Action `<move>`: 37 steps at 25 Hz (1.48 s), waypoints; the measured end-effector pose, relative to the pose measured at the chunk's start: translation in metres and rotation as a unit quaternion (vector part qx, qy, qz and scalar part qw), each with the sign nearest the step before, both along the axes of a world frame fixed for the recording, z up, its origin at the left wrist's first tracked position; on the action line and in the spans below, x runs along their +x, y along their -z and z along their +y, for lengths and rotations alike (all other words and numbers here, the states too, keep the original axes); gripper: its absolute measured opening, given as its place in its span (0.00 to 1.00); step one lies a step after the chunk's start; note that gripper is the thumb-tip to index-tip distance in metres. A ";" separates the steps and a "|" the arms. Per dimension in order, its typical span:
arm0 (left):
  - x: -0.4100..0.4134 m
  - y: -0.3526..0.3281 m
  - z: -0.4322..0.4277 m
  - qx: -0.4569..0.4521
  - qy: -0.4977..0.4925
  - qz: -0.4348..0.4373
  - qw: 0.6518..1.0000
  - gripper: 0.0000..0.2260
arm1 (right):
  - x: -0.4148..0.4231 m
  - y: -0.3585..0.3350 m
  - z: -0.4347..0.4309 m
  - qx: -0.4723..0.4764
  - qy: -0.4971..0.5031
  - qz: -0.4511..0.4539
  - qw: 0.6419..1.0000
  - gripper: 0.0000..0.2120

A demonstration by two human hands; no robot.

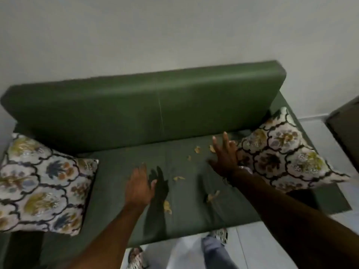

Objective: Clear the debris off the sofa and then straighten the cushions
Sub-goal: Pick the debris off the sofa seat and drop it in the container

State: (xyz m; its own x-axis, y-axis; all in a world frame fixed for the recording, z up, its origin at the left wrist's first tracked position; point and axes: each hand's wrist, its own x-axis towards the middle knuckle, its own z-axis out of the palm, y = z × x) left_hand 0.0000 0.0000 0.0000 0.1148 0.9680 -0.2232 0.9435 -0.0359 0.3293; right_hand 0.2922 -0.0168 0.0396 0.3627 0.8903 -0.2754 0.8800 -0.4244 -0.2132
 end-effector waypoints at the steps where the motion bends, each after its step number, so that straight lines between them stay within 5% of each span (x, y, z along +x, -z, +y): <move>1: -0.007 0.037 -0.022 -0.062 -0.003 0.012 0.998 0.31 | 0.000 0.046 -0.027 -0.072 0.004 -0.013 0.997 0.42; 4: -0.007 0.153 -0.064 -0.197 -0.023 -0.003 0.980 0.26 | 0.008 0.178 -0.091 -0.210 0.004 0.045 0.977 0.39; 11: 0.036 0.284 -0.078 -0.184 -0.153 -0.088 0.967 0.19 | -0.013 0.317 -0.108 -0.124 0.024 0.092 0.988 0.15; 14: 0.033 0.300 -0.095 -0.152 -0.148 -0.134 0.968 0.06 | -0.018 0.324 -0.114 -0.116 0.066 0.128 0.983 0.09; 16: 0.025 0.300 -0.096 -0.120 -0.165 -0.172 0.964 0.06 | -0.025 0.316 -0.110 -0.077 0.063 0.168 0.981 0.07; 18: 0.009 0.292 -0.083 -0.078 -0.224 -0.208 0.949 0.09 | -0.038 0.306 -0.094 -0.048 0.037 0.220 0.974 0.08; 21: -0.037 0.286 -0.040 -0.050 -0.301 -0.213 0.928 0.24 | -0.068 0.297 -0.039 -0.053 0.007 0.286 0.957 0.24; 23: -0.074 0.295 -0.010 -0.074 -0.292 -0.207 0.931 0.32 | -0.087 0.305 -0.001 -0.069 -0.014 0.271 0.960 0.29; 25: -0.101 0.306 0.013 -0.113 -0.257 -0.174 0.944 0.32 | -0.102 0.317 0.022 -0.093 -0.043 0.217 0.971 0.24; 31: -0.113 0.322 0.028 -0.097 -0.178 -0.170 0.964 0.08 | -0.114 0.338 0.021 -0.109 -0.053 0.136 0.983 0.10; 35: -0.103 0.316 0.021 -0.069 -0.108 -0.164 0.978 0.03 | -0.106 0.333 0.007 -0.102 -0.087 0.140 0.981 0.08; 37: -0.105 0.311 0.005 -0.061 -0.168 -0.217 0.960 0.04 | -0.125 0.321 -0.006 -0.084 -0.084 0.188 0.975 0.07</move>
